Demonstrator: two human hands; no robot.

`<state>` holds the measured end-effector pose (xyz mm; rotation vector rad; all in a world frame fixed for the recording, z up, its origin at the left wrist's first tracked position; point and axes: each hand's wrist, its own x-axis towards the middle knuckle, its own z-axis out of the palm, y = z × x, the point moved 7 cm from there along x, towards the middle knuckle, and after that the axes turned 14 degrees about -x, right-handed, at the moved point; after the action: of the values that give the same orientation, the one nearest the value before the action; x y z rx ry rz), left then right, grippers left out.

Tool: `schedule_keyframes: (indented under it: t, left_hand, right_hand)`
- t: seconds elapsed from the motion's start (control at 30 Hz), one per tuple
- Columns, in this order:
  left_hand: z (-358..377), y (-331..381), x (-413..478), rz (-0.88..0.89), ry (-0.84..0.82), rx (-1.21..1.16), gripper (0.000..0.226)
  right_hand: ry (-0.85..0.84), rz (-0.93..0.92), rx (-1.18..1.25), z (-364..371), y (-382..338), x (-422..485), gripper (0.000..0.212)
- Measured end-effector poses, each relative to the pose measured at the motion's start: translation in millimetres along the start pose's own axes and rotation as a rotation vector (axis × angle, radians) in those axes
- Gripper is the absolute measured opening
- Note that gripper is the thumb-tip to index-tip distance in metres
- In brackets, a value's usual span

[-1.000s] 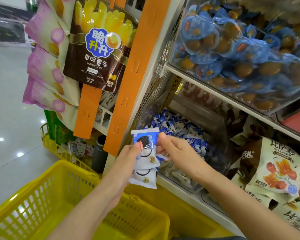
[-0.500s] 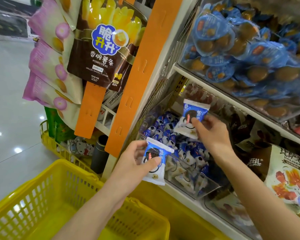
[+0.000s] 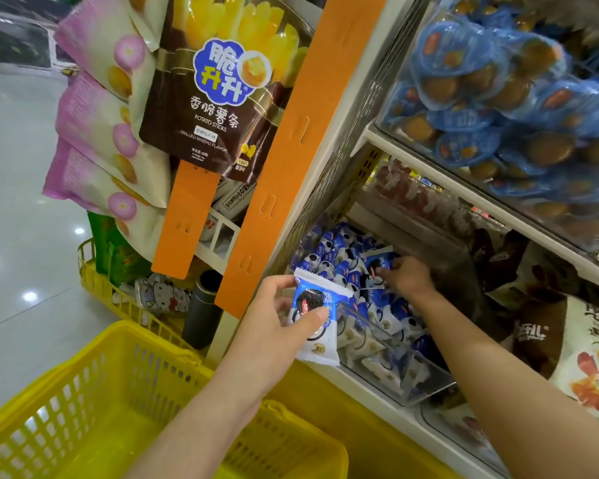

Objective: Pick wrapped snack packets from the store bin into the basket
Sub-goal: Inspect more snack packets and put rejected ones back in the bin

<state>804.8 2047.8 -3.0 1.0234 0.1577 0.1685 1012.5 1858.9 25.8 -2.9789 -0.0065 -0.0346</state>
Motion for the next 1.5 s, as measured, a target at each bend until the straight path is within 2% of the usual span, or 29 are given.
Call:
schedule_keyframes:
  t: [0.1, 0.17, 0.27, 0.37, 0.43, 0.5, 0.6, 0.7, 0.77, 0.83, 0.93, 1.0, 1.1, 1.17, 1.3, 1.43, 1.5]
  left_hand:
    - [-1.7, 2.9, 1.8, 0.002, 0.014, -0.012, 0.034]
    - [-3.9, 4.4, 2.3, -0.001, 0.027, -0.015, 0.037]
    - [-7.7, 6.1, 2.3, 0.001, 0.04, -0.001, 0.035]
    - [-8.4, 8.6, 2.9, 0.02, 0.036, 0.009, 0.029]
    - [-7.8, 9.1, 3.4, 0.027, 0.03, 0.008, 0.028]
    - [-8.6, 8.6, 4.1, 0.035, 0.035, 0.012, 0.028]
    - [-9.4, 6.4, 6.3, 0.041, 0.043, 0.022, 0.028]
    - [-8.0, 3.6, 7.8, 0.038, 0.045, 0.031, 0.029]
    - [-7.3, 3.3, 7.6, 0.04, 0.048, 0.038, 0.031]
    - [-6.8, 3.5, 6.6, 0.043, 0.047, 0.039, 0.03]
    - [-7.7, 2.0, 3.3, 0.032, 0.055, 0.033, 0.025]
    - [-7.8, -0.6, 0.4, 0.024, 0.053, 0.049, 0.024]
    - [-5.1, -3.3, -4.1, 0.02, 0.016, 0.051, 0.03]
    - [-2.2, -2.8, -5.6, 0.028, -0.016, 0.074, 0.035]
    - [1.3, -3.9, -6.4, 0.041, -0.047, 0.134, 0.032]
    - [1.6, -9.7, -6.3, 0.04, -0.022, 0.148, 0.017]
    - [2.4, -8.3, -5.8, 0.083, -0.012, 0.139, 0.018]
  right_hand:
    - [-0.13, 0.022, -0.25, -3.3, -1.6, 4.4, 0.041]
    - [-0.188, 0.048, -0.31, -6.1, -1.0, 7.1, 0.045]
    - [-0.206, 0.038, -0.305, -1.9, -5.4, 8.3, 0.043]
    - [-0.138, -0.027, -0.184, 6.2, -16.8, 9.2, 0.039]
    - [-0.091, -0.008, -0.073, 10.0, -18.1, 11.2, 0.045]
    - [-0.076, 0.004, -0.067, 14.3, -17.5, 12.8, 0.039]
    - [-0.085, 0.044, -0.006, 15.8, -13.5, 17.1, 0.045]
    - [-0.14, -0.001, -0.068, 10.8, -16.2, 12.8, 0.05]
    - [-0.102, -0.078, -0.077, 0.2, -25.4, 2.2, 0.049]
    - [0.03, -0.179, 0.011, -17.7, -37.3, -16.0, 0.037]
    - [0.201, -0.326, 0.279, -47.8, -56.0, -60.5, 0.026]
    - [0.166, -0.412, 0.413, -55.1, -67.4, -93.8, 0.023]
    - [0.012, -0.488, 0.352, -40.1, -76.8, -133.9, 0.033]
    - [-0.088, -0.515, 0.359, -25.4, -77.6, -151.4, 0.027]
    - [-0.089, -0.436, 0.626, -14.4, -60.8, -157.2, 0.012]
    - [-0.085, -0.364, 0.789, -7.2, -46.4, -156.6, 0.012]
    - [-0.063, -0.358, 0.819, -8.3, -43.2, -156.0, 0.014]
